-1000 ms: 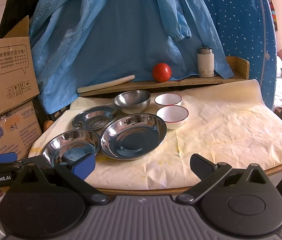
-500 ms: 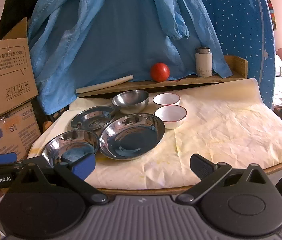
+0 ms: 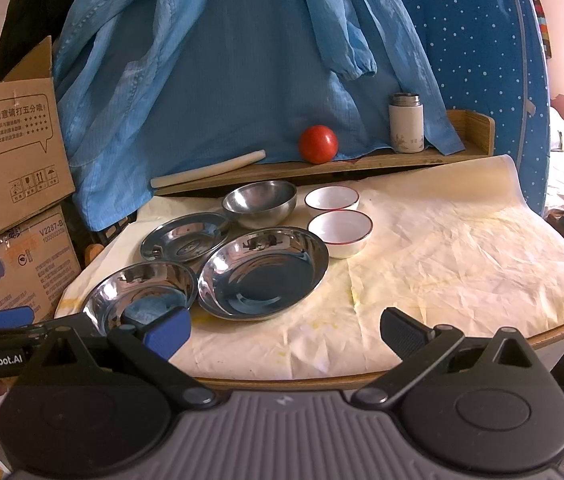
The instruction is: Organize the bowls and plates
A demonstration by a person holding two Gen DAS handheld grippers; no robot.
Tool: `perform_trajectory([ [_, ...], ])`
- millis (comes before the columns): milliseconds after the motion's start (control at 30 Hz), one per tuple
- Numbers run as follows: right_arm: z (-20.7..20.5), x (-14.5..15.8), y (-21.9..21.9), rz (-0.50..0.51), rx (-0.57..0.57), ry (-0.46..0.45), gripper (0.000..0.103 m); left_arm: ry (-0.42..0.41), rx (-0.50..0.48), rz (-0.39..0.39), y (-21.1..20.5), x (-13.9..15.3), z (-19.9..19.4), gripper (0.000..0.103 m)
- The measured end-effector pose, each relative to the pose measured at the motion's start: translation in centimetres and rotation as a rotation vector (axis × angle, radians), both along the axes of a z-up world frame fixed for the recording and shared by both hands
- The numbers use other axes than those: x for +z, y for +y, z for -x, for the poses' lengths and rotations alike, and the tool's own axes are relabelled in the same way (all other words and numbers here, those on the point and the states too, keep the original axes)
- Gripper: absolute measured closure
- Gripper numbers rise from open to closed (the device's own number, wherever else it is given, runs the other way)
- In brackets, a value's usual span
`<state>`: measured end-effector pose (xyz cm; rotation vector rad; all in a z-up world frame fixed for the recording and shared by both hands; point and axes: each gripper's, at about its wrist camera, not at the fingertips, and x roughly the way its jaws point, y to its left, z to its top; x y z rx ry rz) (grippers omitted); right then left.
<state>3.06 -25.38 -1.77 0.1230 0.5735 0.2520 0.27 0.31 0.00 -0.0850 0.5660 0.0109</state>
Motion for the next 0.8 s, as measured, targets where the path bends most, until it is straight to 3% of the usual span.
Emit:
perform_trajectory([
  [800, -0.54, -0.26, 0.63, 0.002, -0.002, 0.01, 0.0, 0.005, -0.001, -0.002, 0.1, -0.35, -0.1, 0.001],
])
